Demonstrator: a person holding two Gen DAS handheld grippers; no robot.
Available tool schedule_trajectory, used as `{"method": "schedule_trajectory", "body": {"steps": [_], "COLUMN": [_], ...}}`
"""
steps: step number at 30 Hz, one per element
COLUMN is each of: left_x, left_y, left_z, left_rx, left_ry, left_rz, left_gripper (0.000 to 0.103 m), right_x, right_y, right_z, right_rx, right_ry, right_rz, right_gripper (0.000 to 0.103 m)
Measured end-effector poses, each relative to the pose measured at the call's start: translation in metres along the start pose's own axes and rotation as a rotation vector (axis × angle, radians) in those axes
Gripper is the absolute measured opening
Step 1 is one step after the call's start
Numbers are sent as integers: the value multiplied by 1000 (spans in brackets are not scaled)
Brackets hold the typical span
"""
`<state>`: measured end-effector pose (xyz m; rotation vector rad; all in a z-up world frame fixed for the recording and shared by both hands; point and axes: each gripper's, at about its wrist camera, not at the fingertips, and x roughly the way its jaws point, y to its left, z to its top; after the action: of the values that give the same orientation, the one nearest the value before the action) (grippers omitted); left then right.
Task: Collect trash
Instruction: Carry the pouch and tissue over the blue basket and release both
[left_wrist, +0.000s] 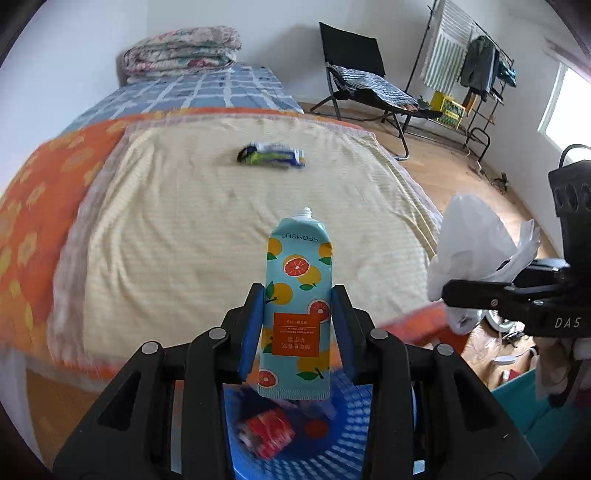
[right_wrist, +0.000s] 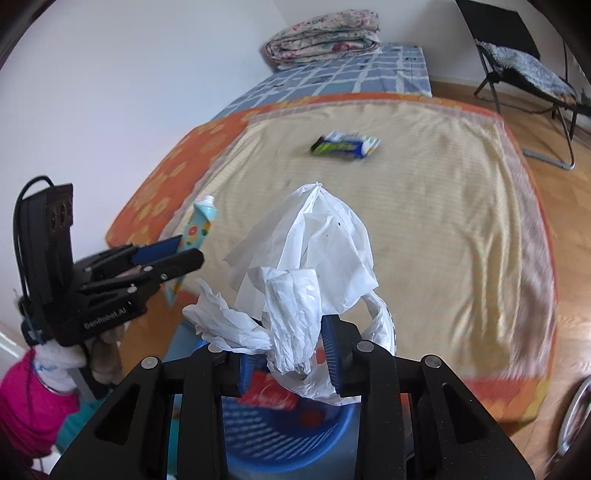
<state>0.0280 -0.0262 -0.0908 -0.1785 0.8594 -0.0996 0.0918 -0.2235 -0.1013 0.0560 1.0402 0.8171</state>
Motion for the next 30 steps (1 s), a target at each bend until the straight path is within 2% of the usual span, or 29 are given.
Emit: {"method": "schedule_trajectory", "body": {"steps": [8, 15, 30], "left_x": [-8, -4, -6], "left_y": [-10, -15, -9], "left_z": [-53, -75, -96], "left_rx": [-70, -76, -118], "left_ry": [14, 34, 73], "left_rz": [8, 35, 64], "left_gripper": [36, 37, 37], "right_x": [10, 23, 30], "right_y": [14, 15, 26], "right_z": [-49, -73, -80], "right_rx": [16, 48, 12], "right_ry": [46, 81, 97], "right_rz": [11, 25, 31], "right_gripper": [30, 30, 36]}}
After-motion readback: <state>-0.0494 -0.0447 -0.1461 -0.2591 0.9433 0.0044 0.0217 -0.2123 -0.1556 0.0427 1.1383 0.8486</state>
